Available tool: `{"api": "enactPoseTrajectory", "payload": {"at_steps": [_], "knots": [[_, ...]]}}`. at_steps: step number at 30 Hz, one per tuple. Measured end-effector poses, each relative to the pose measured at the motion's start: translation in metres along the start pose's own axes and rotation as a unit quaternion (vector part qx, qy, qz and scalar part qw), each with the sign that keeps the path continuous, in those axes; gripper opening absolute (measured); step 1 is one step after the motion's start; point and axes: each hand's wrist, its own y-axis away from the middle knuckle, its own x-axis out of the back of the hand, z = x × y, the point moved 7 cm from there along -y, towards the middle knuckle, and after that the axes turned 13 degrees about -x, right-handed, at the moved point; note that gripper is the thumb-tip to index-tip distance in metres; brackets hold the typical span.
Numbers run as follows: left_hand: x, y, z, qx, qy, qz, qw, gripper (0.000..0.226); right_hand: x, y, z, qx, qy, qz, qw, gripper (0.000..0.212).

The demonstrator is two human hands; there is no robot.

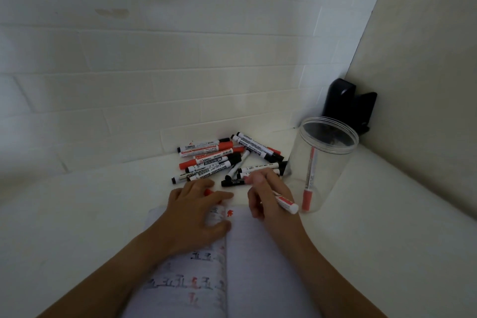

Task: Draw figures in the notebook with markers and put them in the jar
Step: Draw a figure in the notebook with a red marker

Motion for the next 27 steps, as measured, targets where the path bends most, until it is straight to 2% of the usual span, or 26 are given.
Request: {"api": "enactPoseTrajectory", "payload": {"at_steps": [1, 4, 9, 14, 18, 27], "knots": [[-0.002, 0.0, 0.002, 0.008, 0.005, 0.004, 1.0, 0.074, -0.001, -0.001, 0.002, -0.013, -0.004, -0.004, 1.0, 0.028], [-0.004, -0.001, 0.006, 0.031, -0.001, 0.018, 0.999, 0.076, -0.002, -0.003, 0.01, -0.051, -0.017, -0.013, 0.998, 0.01], [-0.007, 0.001, 0.005, 0.044, 0.012, 0.023, 0.999, 0.082, 0.003, -0.008, 0.016, -0.084, 0.0, -0.008, 0.996, 0.011], [-0.007, 0.001, 0.003, 0.048, 0.015, 0.004, 0.999, 0.091, 0.006, -0.011, 0.021, -0.07, 0.106, 0.064, 0.99, 0.019], [-0.007, 0.001, 0.001, 0.043, 0.013, 0.004, 0.999, 0.085, 0.007, -0.002, 0.016, -0.087, 0.126, 0.053, 0.987, 0.022], [-0.007, 0.0, 0.001, 0.051, 0.024, 0.007, 0.998, 0.088, 0.006, 0.003, 0.021, -0.118, 0.13, 0.055, 0.983, 0.023]]}}
